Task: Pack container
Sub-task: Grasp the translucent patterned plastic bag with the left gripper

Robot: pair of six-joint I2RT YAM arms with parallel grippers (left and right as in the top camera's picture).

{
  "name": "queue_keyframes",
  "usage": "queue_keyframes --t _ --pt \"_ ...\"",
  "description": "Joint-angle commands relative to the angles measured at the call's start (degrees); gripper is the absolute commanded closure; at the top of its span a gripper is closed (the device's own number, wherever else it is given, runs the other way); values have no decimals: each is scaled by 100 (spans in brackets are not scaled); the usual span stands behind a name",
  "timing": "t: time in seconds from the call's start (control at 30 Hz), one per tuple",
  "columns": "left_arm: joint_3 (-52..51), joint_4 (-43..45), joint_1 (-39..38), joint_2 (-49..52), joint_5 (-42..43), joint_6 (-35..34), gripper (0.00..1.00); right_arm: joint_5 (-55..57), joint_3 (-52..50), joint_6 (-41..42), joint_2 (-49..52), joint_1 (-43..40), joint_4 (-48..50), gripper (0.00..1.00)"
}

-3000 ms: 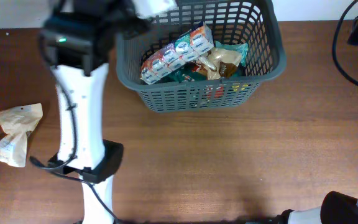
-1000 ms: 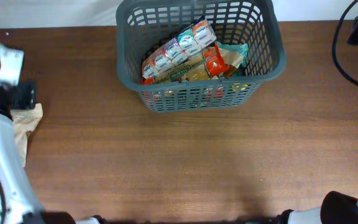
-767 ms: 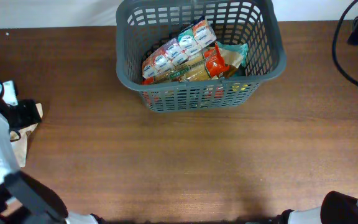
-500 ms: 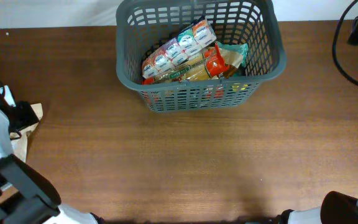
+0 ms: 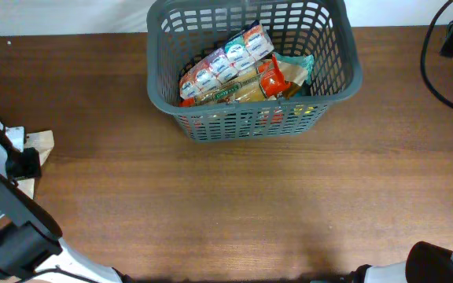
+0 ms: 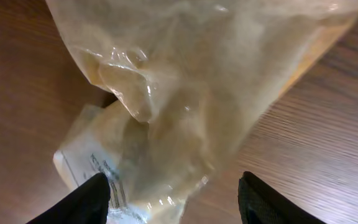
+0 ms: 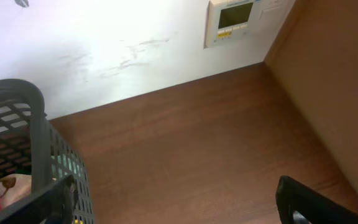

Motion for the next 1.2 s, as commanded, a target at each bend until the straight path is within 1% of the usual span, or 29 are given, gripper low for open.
queue_keyframes --t 0.0,0.07,0.27,0.33,0.43,0.5,0.53,0.57,0.6,0.63,0.8,0.97,1.03,1.17 --pt "-11 122 96 210 122 614 40 -28 0 50 -55 -35 13 1" --pt "-11 127 94 317 177 872 41 -28 0 52 -55 -35 13 1" --pt "-11 304 101 570 -2 964 41 -28 0 50 -55 -35 13 1" --pt "-11 356 101 643 9 1119 46 -28 0 50 -55 -35 13 1" --pt "-11 358 101 815 2 1152 52 -28 0 50 -55 -35 13 1" --pt "-11 337 101 931 2 1150 62 -28 0 52 -55 -35 13 1" --pt "-11 332 101 992 4 1150 70 -28 0 52 -55 -35 13 1" --pt "-11 323 101 1023 9 1147 81 -28 0 50 -55 -35 13 1" --pt "-11 323 101 1056 7 1150 96 -28 0 50 -55 -35 13 1" --pt "-11 328 101 1062 7 1150 98 -28 0 52 -55 -35 13 1" --pt "-11 334 101 1075 9 1123 98 -28 0 50 -55 -35 13 1" --pt "2 306 87 1075 83 730 98 -28 0 50 -55 -35 13 1" --pt "35 269 48 1075 278 704 99 -28 0 50 -55 -35 13 1" --pt "205 72 -103 1062 960 688 99 -28 0 52 -55 -35 13 1"
